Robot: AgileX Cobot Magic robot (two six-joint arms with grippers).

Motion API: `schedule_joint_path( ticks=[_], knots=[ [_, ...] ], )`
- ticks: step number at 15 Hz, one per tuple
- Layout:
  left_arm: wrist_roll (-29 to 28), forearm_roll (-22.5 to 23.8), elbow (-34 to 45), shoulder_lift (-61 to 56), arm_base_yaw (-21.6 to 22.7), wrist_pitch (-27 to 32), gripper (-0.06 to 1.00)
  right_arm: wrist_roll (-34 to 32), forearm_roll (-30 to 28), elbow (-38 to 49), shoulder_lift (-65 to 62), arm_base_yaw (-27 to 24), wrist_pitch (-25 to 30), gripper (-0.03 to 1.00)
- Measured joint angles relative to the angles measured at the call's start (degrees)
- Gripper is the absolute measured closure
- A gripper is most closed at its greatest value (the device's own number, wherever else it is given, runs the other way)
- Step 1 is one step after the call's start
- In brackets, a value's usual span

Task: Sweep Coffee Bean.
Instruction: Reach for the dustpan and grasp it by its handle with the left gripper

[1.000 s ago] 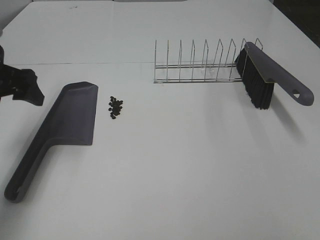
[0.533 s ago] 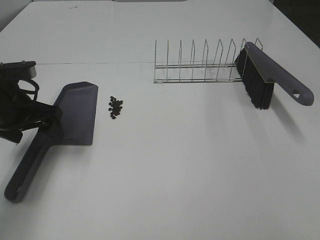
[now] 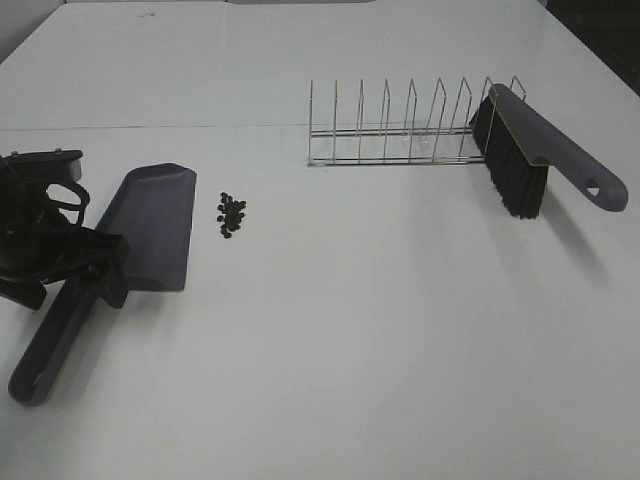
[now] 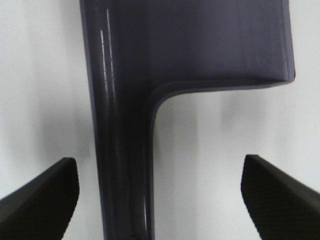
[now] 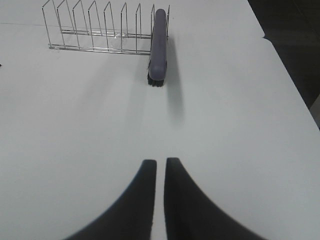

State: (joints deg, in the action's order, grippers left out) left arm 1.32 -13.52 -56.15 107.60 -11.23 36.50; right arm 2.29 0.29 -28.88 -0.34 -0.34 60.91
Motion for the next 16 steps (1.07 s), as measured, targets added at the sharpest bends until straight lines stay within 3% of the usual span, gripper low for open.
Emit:
schedule_joint_path(
  ticks=[11,13,14,16],
  knots=[
    [-0.11,2.06,-0.57,5.27,0.0,-0.52,0.23,0.0,0.0,0.0,0.0,0.0,0.06,0.97],
    [-0.74,2.64,-0.69,5.33,0.0,-0.4,0.39,0.0,0.0,0.0,0.0,0.0,0.06,0.97],
    [-3.38,2.41,-0.69,5.39,0.0,0.4,0.64,0.0,0.0,0.0,0.0,0.0,0.06,0.97],
    [-4.93,2.41,-0.69,5.39,0.0,0.74,0.63,0.0,0.0,0.0,0.0,0.0,0.06,0.97]
  ],
)
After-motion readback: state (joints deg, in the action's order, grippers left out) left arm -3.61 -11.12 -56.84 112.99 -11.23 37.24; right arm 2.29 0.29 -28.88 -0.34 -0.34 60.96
